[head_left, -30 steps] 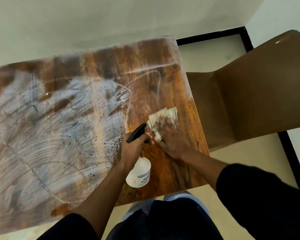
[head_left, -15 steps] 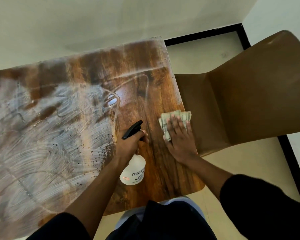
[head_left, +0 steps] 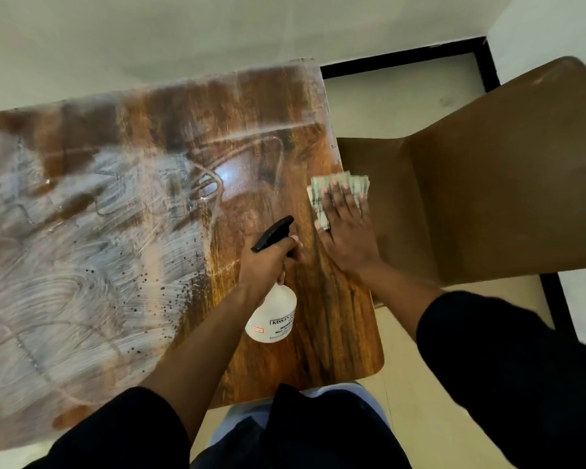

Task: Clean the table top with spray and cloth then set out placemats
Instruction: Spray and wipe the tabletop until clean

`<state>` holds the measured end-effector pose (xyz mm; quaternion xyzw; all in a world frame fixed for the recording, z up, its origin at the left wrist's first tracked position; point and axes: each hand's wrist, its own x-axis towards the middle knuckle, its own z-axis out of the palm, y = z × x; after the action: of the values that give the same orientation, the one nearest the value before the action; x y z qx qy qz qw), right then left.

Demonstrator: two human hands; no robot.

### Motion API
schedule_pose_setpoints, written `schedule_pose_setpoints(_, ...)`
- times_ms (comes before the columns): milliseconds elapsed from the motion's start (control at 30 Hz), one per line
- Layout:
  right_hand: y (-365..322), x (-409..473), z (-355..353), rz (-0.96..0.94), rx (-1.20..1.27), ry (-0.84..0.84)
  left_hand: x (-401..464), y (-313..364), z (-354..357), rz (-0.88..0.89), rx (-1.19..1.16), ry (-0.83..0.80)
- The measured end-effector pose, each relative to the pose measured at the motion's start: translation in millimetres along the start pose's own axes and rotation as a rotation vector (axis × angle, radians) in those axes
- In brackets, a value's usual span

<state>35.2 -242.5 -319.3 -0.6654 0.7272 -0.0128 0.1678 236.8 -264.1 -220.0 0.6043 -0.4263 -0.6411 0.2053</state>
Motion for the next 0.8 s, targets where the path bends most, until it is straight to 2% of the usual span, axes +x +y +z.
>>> schedule_pose_setpoints(200,-4.0,-116.4,24.4,0.009,0.022,-0.034,-6.0,-8.8,5.6,-0.056,0.019,0.04)
schedule_pose_setpoints(300,-6.9,-131.8,30.1,0.039,0.03,-0.061,-3.9,-11.4,7.3,-0.075,0.016,0.072)
schedule_pose_setpoints(433,2.5,-90.0,21.4,-0.011,0.021,-0.075,6.6,-5.8,7.4,-0.054,0.015,0.089)
schedule_pose_setpoints(567,10.0,-7.6,0.5,-0.033,0.028,-0.066,20.0,4.4,4.0,-0.048,-0.016,0.118)
schedule_pose_setpoints(700,10.6,76.8,-23.4,-0.007,0.012,-0.067,31.3,17.3,3.9,-0.021,-0.037,0.116)
schedule_pose_setpoints(800,10.4,108.7,-31.1,0.011,-0.01,-0.065,40.3,25.9,3.2,-0.006,-0.046,0.101)
